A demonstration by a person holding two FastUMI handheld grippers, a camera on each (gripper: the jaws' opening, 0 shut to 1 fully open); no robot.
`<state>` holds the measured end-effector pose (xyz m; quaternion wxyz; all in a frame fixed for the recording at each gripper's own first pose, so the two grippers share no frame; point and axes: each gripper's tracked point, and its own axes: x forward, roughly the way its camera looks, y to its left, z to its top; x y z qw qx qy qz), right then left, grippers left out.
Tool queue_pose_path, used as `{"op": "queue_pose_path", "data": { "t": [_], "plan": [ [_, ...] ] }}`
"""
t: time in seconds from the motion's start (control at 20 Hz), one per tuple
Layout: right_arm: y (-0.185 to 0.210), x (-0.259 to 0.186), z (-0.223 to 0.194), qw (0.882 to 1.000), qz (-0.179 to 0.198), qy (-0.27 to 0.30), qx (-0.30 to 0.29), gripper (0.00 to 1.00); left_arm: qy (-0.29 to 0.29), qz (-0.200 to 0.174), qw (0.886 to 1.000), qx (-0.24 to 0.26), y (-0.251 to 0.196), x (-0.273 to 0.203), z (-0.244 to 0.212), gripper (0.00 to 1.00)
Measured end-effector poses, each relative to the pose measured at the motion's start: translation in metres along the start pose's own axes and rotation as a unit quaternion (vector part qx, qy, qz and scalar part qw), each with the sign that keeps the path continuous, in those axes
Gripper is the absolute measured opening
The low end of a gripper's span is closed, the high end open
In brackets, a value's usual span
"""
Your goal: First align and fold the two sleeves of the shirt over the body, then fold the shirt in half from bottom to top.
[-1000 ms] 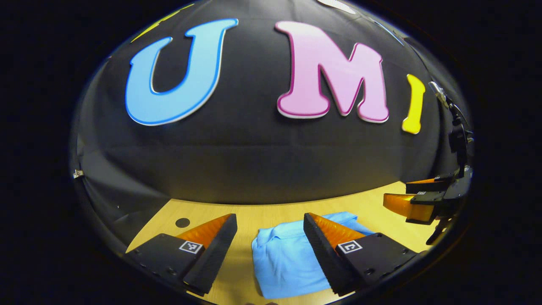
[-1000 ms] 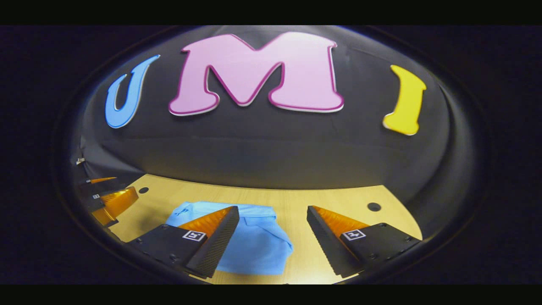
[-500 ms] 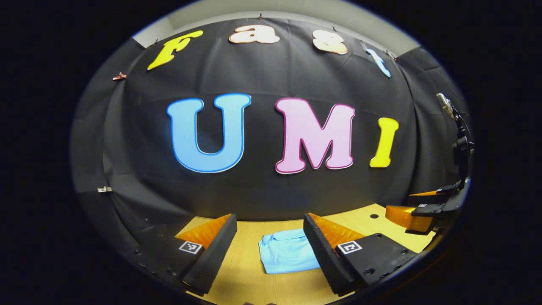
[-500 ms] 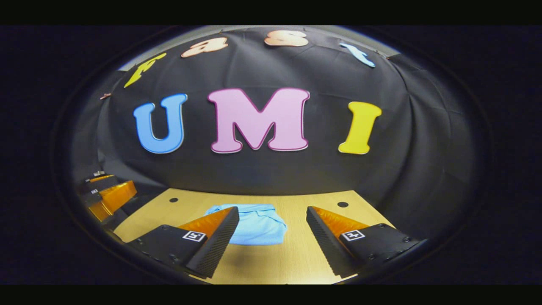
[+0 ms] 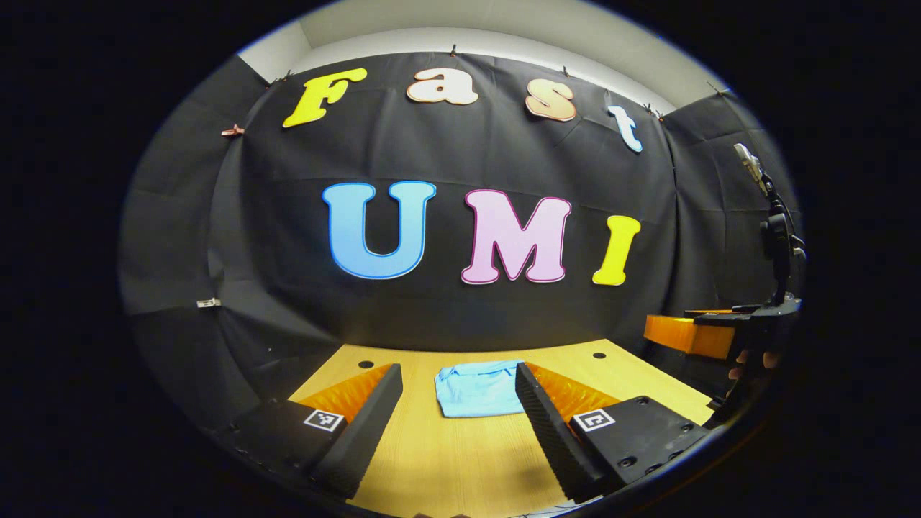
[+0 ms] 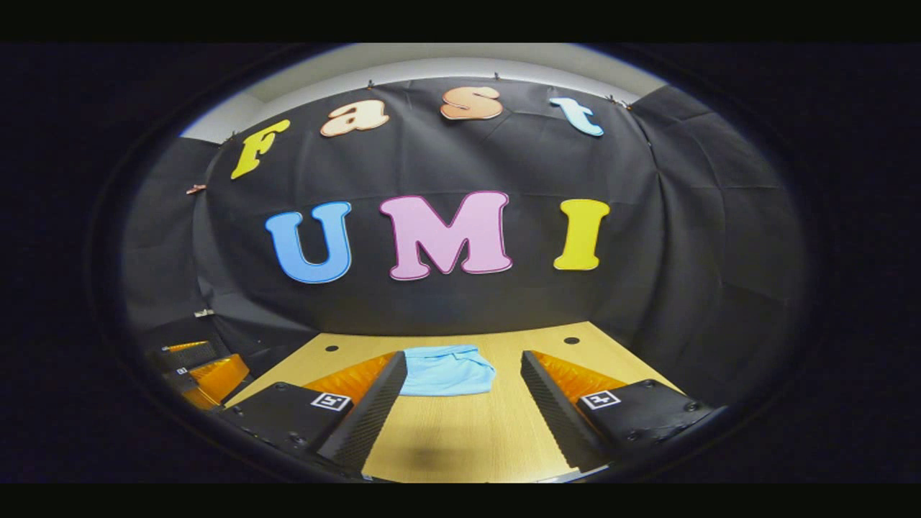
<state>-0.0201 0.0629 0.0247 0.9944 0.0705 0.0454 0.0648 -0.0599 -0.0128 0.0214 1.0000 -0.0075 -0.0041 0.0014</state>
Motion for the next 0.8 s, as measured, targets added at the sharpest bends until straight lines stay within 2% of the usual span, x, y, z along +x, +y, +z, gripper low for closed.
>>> {"op": "queue_pose_path", "data": {
  "t": [0.15,0.4,0.8],
  "plan": [
    [-0.003,-0.039,-0.007,1.000,-0.003,-0.009,-0.001,0.99,-0.001,0.014,1.000,0.009,0.007,-0.035,-0.009,1.00],
    [-0.011,-0.084,-0.021,1.000,-0.011,-0.006,0.004,0.99,0.008,0.024,1.000,-0.017,0.011,-0.074,-0.023,1.00],
    [-0.014,-0.088,-0.037,1.000,-0.013,0.004,0.006,0.99,0.008,-0.002,1.000,-0.001,-0.008,-0.071,-0.028,1.00]
  ]
}}
